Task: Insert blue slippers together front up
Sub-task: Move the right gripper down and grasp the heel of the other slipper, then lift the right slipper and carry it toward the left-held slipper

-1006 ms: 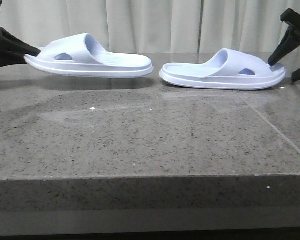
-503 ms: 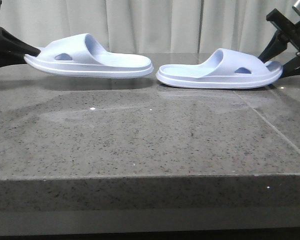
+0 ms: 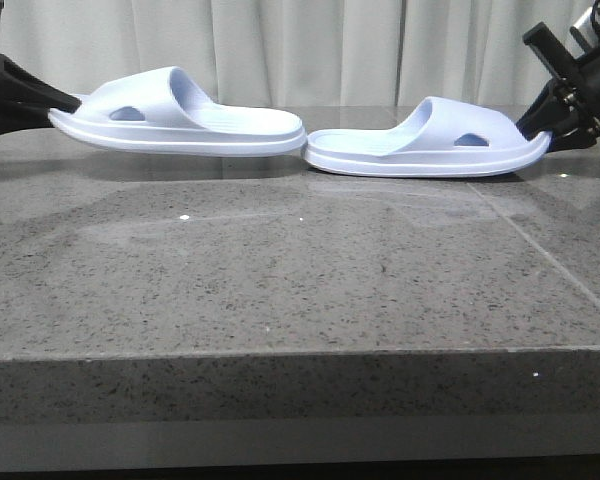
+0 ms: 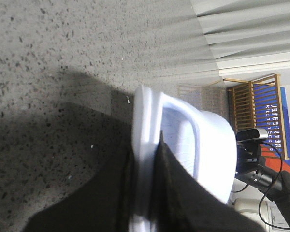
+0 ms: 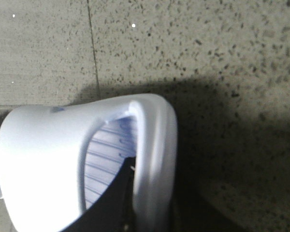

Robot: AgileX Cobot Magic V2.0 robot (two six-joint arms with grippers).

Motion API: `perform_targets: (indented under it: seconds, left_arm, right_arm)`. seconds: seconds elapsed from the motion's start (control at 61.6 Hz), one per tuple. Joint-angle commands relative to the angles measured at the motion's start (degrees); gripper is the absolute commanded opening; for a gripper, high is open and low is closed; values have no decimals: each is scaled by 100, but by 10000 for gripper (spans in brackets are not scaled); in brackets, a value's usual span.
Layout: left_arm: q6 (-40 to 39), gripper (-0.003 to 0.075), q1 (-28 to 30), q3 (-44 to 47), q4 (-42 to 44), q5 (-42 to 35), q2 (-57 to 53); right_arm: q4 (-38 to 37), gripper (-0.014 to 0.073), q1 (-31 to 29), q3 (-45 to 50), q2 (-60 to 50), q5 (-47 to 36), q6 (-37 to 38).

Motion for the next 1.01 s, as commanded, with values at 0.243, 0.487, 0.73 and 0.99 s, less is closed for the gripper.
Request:
perform_targets:
  seconds: [0.243,0.487,0.73,0.99]
  left_arm:
    - [-57,-20,27,-102,-406,525,-261]
    - [-57,-20,27,-102,-436,451,-261]
    - [-57,-20,27,-102,-436,451,-261]
    - [-57,-20,27,-102,-436,451,-261]
  right_arm:
    - [470,-108,-567,-81,-650,454,-252]
    - [1820,-108,-897,-81,-741,1217,-697]
    - [1901,-108,-890,-81,-741,1468,-709]
    - [1901,-108,-890,-81,-741,1525,-727]
